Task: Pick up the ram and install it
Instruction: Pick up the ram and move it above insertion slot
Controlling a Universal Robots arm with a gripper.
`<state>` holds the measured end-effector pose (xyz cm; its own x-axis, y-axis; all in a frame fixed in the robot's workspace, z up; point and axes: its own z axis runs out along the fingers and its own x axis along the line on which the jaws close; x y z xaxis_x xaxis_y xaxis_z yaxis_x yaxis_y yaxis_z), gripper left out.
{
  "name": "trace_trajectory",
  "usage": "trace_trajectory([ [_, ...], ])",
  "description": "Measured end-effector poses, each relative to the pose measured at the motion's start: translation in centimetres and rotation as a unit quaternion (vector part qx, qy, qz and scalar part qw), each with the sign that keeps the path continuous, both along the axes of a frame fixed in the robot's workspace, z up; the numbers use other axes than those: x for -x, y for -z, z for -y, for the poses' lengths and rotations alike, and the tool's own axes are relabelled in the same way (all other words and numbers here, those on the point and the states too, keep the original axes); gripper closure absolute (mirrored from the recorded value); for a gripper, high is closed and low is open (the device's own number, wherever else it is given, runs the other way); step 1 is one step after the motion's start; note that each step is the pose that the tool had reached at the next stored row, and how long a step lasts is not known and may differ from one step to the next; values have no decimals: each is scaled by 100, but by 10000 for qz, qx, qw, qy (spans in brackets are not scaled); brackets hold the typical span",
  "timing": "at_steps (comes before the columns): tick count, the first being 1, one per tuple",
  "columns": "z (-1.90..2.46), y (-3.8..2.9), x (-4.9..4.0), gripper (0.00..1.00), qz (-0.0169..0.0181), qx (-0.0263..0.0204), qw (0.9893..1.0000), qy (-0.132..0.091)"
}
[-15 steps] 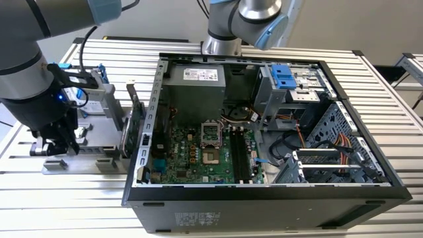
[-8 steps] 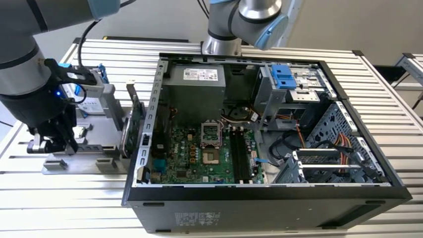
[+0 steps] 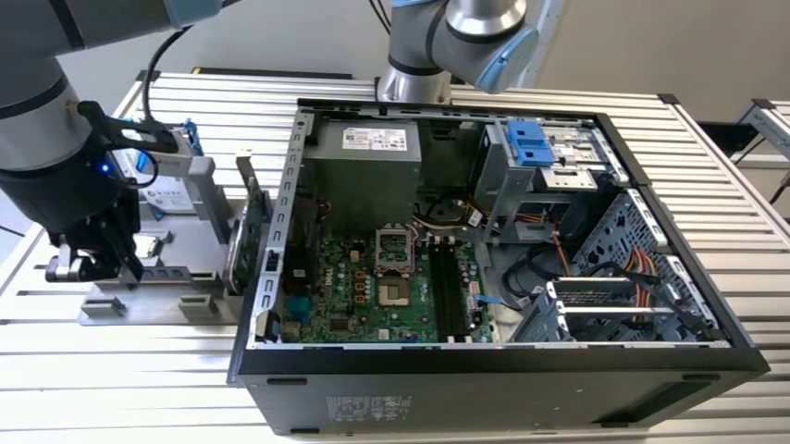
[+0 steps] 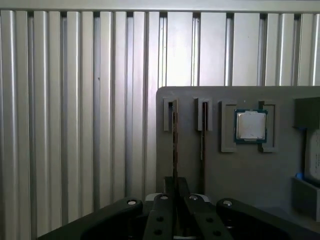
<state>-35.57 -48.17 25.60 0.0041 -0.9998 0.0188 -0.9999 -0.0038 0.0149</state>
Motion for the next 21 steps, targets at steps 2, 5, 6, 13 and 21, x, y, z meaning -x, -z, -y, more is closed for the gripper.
trace_trajectory([
  [2,0,-19,0,100,1,0,10000,0],
  [5,0,-48,0,100,0,0,10000,0],
  [6,0,-56,0,100,0,0,10000,0],
  [13,0,-118,0,100,0,0,10000,0],
  [21,0,-189,0,100,0,0,10000,0],
])
